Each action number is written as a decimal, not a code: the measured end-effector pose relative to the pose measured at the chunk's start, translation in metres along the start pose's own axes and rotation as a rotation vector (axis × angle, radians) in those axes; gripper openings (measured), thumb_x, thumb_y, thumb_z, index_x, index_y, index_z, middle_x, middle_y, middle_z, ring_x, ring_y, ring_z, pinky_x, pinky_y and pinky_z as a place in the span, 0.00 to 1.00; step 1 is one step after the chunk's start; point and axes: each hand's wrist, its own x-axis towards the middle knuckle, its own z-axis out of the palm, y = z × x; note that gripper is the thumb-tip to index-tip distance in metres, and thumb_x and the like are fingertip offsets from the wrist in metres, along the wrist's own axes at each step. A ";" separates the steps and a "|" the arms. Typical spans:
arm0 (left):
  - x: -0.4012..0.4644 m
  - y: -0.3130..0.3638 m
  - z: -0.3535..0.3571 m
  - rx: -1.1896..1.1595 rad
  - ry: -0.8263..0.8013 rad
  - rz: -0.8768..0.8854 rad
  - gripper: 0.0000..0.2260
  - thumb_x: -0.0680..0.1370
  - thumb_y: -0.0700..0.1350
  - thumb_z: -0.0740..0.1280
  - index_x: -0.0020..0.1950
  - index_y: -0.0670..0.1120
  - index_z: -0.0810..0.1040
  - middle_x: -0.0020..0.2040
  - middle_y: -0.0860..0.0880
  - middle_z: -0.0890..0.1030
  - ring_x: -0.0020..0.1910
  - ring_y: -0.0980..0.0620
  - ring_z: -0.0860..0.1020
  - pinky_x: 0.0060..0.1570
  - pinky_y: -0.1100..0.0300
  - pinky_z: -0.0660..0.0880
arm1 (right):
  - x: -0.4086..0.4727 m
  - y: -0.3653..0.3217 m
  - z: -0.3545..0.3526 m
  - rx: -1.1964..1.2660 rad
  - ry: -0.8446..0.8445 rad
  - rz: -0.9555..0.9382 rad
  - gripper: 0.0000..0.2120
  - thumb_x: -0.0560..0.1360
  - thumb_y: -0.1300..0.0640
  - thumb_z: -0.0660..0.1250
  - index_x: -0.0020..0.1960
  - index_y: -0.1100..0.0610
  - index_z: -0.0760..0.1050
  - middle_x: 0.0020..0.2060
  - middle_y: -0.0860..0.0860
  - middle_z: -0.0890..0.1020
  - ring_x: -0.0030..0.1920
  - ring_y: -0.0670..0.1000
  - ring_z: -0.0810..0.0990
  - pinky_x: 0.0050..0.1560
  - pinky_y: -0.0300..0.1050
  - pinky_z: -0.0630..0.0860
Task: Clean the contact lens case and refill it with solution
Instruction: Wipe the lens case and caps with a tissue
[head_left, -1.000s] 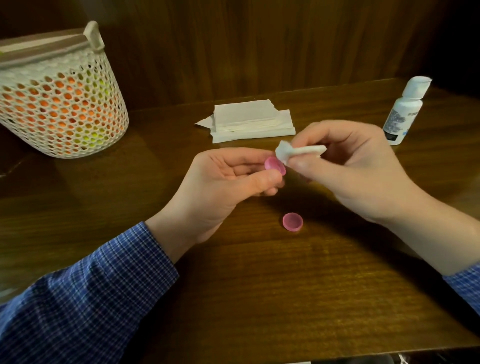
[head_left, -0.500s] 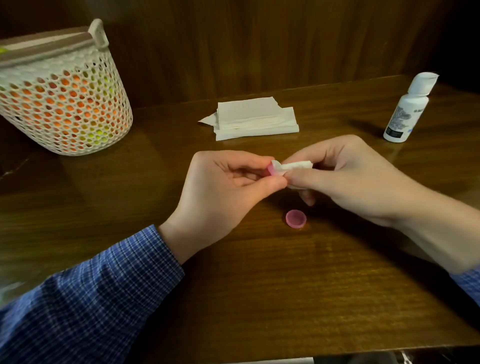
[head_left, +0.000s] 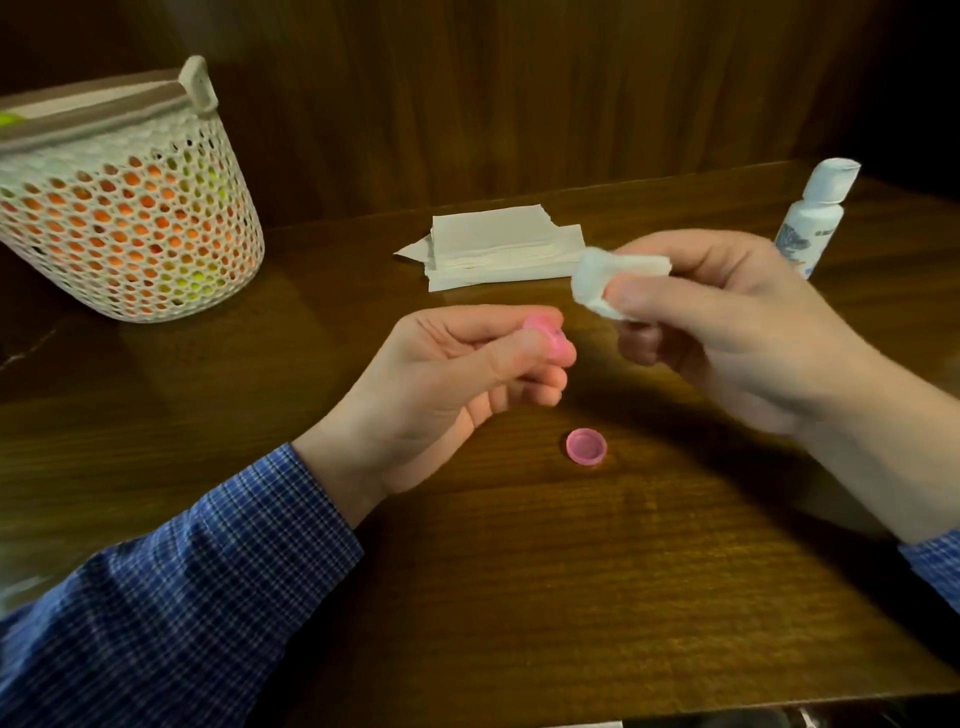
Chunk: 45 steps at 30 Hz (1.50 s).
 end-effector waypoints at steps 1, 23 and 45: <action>0.000 0.000 0.000 -0.038 -0.023 -0.017 0.08 0.77 0.42 0.69 0.50 0.41 0.87 0.43 0.45 0.85 0.42 0.53 0.82 0.44 0.63 0.80 | -0.002 0.002 0.002 -0.174 0.030 -0.123 0.04 0.75 0.59 0.73 0.47 0.53 0.86 0.37 0.52 0.80 0.35 0.49 0.75 0.33 0.44 0.72; 0.000 0.000 -0.003 -0.030 0.097 -0.224 0.17 0.75 0.44 0.70 0.57 0.33 0.83 0.42 0.44 0.83 0.41 0.53 0.81 0.42 0.64 0.80 | -0.002 0.011 0.007 -0.695 -0.147 -0.133 0.08 0.78 0.53 0.70 0.54 0.49 0.86 0.46 0.45 0.85 0.49 0.49 0.83 0.51 0.45 0.80; -0.008 -0.001 0.010 0.445 0.230 0.099 0.17 0.71 0.49 0.74 0.56 0.44 0.86 0.46 0.47 0.88 0.43 0.52 0.87 0.43 0.60 0.83 | -0.002 0.003 -0.004 -0.339 -0.278 0.069 0.06 0.76 0.54 0.74 0.53 0.50 0.87 0.40 0.49 0.84 0.38 0.48 0.77 0.41 0.48 0.77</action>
